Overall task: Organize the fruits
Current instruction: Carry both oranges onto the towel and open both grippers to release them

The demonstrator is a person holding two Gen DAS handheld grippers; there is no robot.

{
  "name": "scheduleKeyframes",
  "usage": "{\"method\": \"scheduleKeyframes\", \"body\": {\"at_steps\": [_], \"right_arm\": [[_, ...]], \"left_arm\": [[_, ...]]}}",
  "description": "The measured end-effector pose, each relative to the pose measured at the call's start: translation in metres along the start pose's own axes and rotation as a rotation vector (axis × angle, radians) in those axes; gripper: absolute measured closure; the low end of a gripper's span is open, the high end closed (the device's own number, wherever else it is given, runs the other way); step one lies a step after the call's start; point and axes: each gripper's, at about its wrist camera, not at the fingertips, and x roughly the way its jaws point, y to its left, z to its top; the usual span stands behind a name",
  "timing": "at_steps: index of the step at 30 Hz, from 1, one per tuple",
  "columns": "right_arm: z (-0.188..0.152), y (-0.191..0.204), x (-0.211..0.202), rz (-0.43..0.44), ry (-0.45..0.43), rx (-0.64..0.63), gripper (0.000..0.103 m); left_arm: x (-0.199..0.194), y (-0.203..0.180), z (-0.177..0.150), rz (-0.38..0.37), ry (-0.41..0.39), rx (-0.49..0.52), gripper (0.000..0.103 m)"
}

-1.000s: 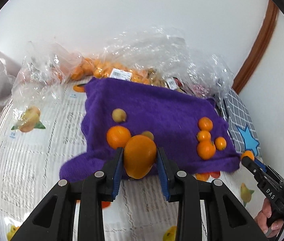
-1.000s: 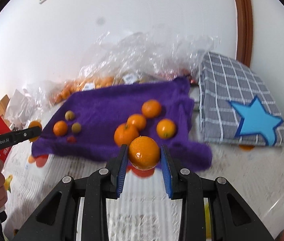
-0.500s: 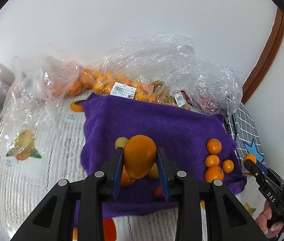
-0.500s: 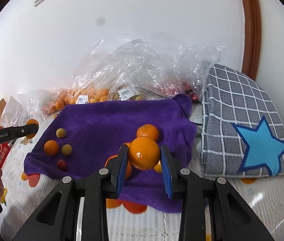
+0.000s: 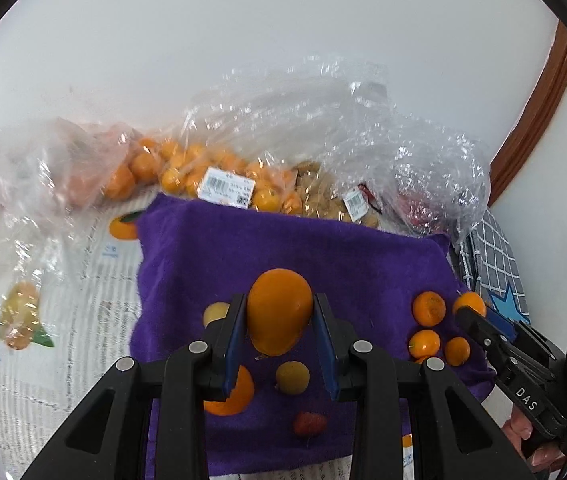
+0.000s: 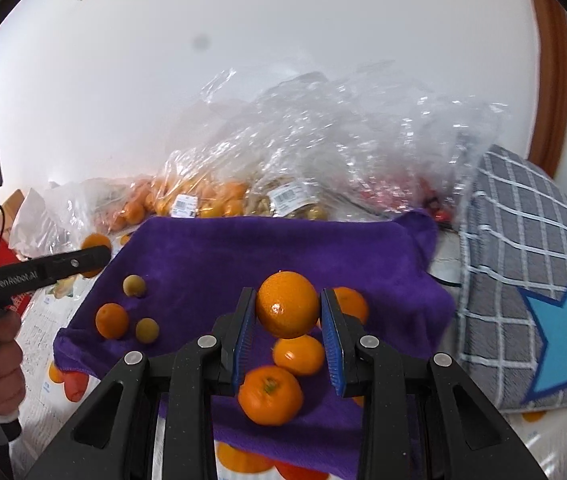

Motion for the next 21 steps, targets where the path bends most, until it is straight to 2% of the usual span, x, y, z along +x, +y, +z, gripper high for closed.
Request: {"method": "scheduleKeyframes", "body": {"at_steps": [10,21], "right_arm": [[0.008,0.010,0.049,0.073,0.073,-0.053,0.071],[0.004,0.010,0.077,0.070,0.144,-0.080,0.071]], "left_arm": [[0.035,0.002,-0.003,-0.042,0.089,-0.024,0.072],[0.056,0.007,-0.006,-0.038,0.141,-0.031,0.072]]}}
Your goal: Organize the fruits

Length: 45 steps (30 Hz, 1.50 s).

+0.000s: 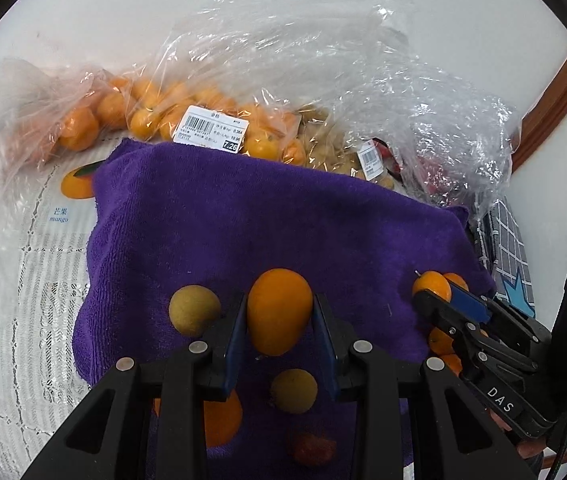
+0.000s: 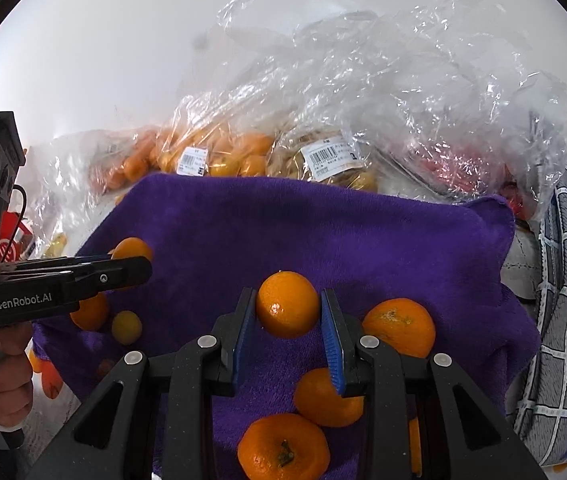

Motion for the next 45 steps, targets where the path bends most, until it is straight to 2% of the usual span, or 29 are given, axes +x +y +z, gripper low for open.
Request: {"method": "scheduleKeyframes", "body": {"at_steps": [12,20,22,24,30,32,38,45], "right_arm": [[-0.003,0.000,0.016,-0.005,0.060,0.010,0.071],[-0.007,-0.003,0.010,-0.016,0.042,0.023,0.071],[-0.008,-0.005,0.007,-0.013,0.035,0.034,0.068],[-0.007,-0.005,0.003,-0.015,0.030,0.043,0.061],[-0.005,-0.002,-0.025,-0.039,-0.007,0.061,0.058],[-0.005,0.001,-0.037,-0.052,-0.016,0.064,0.056],[-0.015,0.009,-0.073,-0.095,-0.004,0.078,0.056],[-0.033,0.016,-0.126,-0.134,-0.019,0.116,0.056]], "left_arm": [[0.009,0.003,-0.003,0.029,0.034,0.005,0.072],[0.012,0.000,-0.005,0.032,0.034,0.014,0.072],[0.011,0.002,-0.004,0.032,0.036,0.012,0.071],[0.009,0.002,-0.003,0.035,0.033,0.009,0.070],[-0.012,-0.003,-0.001,0.033,0.002,0.017,0.065],[-0.021,-0.006,-0.001,0.049,-0.014,0.021,0.059],[-0.052,-0.008,-0.016,0.061,-0.043,0.009,0.057],[-0.102,-0.021,-0.045,0.140,-0.111,0.024,0.051]]}}
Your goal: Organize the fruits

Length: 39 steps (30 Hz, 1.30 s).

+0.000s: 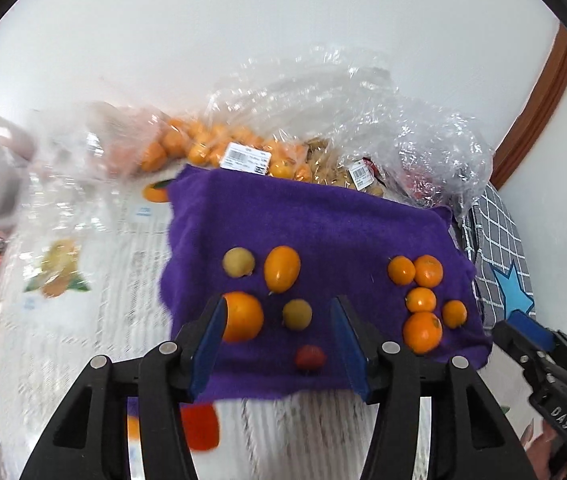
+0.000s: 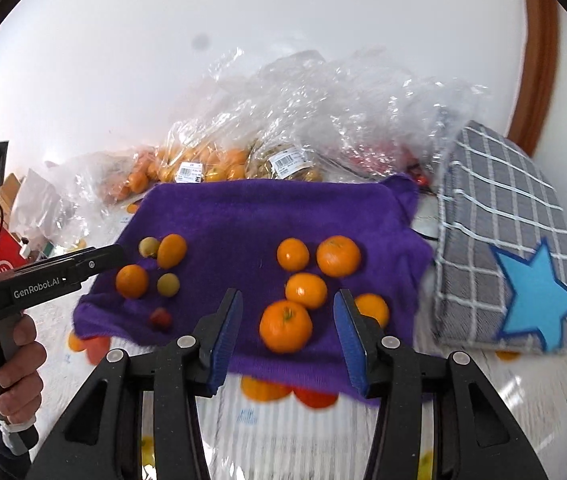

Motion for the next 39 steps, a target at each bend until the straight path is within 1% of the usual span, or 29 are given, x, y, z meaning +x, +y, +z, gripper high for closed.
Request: {"method": "scheduleKeyframes", "body": {"at_steps": [4,7,8,9,10,11,13,14,15,18,21,22,24,27,31,39], "right_arm": [[-0.016,-0.002,-0.038,-0.026,-0.025,0.024,0.056],[-0.027,-0.003,-0.063,-0.049,-0.051,0.030,0.054],[-0.031,-0.003,-0.070,-0.056,-0.056,0.032,0.046],[-0.038,-0.003,-0.081,-0.067,-0.063,0.037,0.036],[-0.041,-0.003,-0.086,-0.072,-0.070,0.039,0.031],[-0.047,-0.004,-0.095,-0.079,-0.084,0.043,0.025],[-0.061,-0.005,-0.115,-0.100,-0.117,0.050,0.021],[-0.064,-0.006,-0.120,-0.105,-0.126,0.051,0.018],[-0.069,-0.008,-0.128,-0.109,-0.141,0.052,0.014],[-0.083,-0.013,-0.150,-0.119,-0.163,0.054,0.005],[-0.092,-0.017,-0.166,-0.155,-0.166,0.061,0.005],[-0.095,-0.018,-0.171,-0.151,-0.175,0.060,0.005],[-0.101,-0.018,-0.179,-0.146,-0.181,0.062,0.004],[-0.110,-0.017,-0.193,-0.172,-0.201,0.061,0.004],[-0.119,-0.013,-0.206,-0.199,-0.219,0.045,0.004],[-0.128,-0.016,-0.218,-0.185,-0.233,0.066,0.004]], "left_arm": [[-0.029,-0.006,-0.015,0.023,-0.021,0.007,0.051],[-0.056,-0.012,-0.030,0.051,-0.063,-0.001,0.051],[-0.067,-0.015,-0.036,0.054,-0.079,0.002,0.051],[-0.077,-0.019,-0.041,0.056,-0.093,0.008,0.047],[-0.086,-0.022,-0.047,0.054,-0.108,0.013,0.041],[-0.096,-0.025,-0.052,0.050,-0.128,0.017,0.040],[-0.115,-0.032,-0.062,0.047,-0.164,0.025,0.034],[-0.125,-0.035,-0.068,0.049,-0.184,0.032,0.032],[-0.133,-0.038,-0.072,0.050,-0.200,0.040,0.027],[-0.159,-0.050,-0.088,0.063,-0.263,0.081,0.023],[-0.176,-0.061,-0.101,0.098,-0.301,0.115,0.022],[-0.180,-0.063,-0.104,0.105,-0.305,0.116,0.021],[-0.187,-0.066,-0.110,0.095,-0.319,0.119,0.021],[-0.198,-0.069,-0.119,0.074,-0.338,0.115,0.021],[-0.205,-0.075,-0.127,0.070,-0.346,0.120,0.021],[-0.211,-0.078,-0.133,0.070,-0.352,0.114,0.021]]}}
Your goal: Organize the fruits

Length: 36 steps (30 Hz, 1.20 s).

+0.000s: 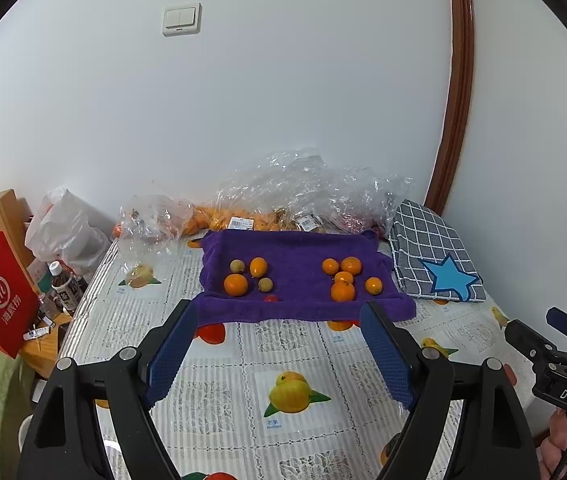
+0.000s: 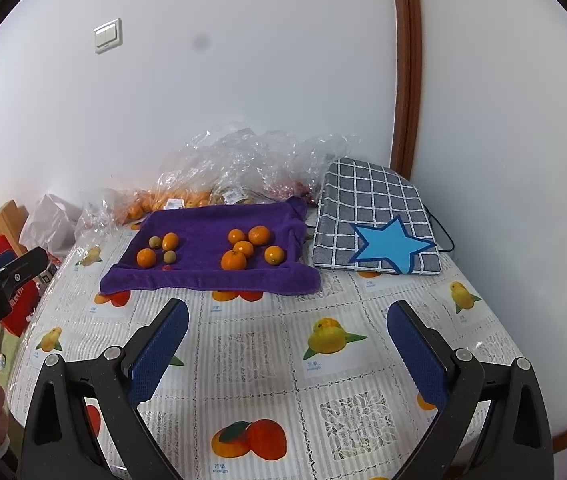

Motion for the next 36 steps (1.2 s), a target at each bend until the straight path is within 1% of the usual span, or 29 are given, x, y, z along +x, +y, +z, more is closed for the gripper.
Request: {"method": "scheduleKeyframes", "body": {"at_steps": [10,20,36], "right_arm": [[-0.004,0.000,-0.010,-0.007,-0.012,0.008,0.004],[-0.004,-0.002,-0.014,-0.001,-0.019,0.017,0.004],[-0.006,0.000,-0.014,0.004,-0.016,0.020,0.004]], "left_arm": [[-0.001,0.000,0.000,0.002,0.004,-0.001,0.021],[-0.002,0.003,-0.002,0.000,0.011,-0.018,0.021],[-0.002,0.005,-0.002,-0.005,0.009,-0.017,0.020]]}}
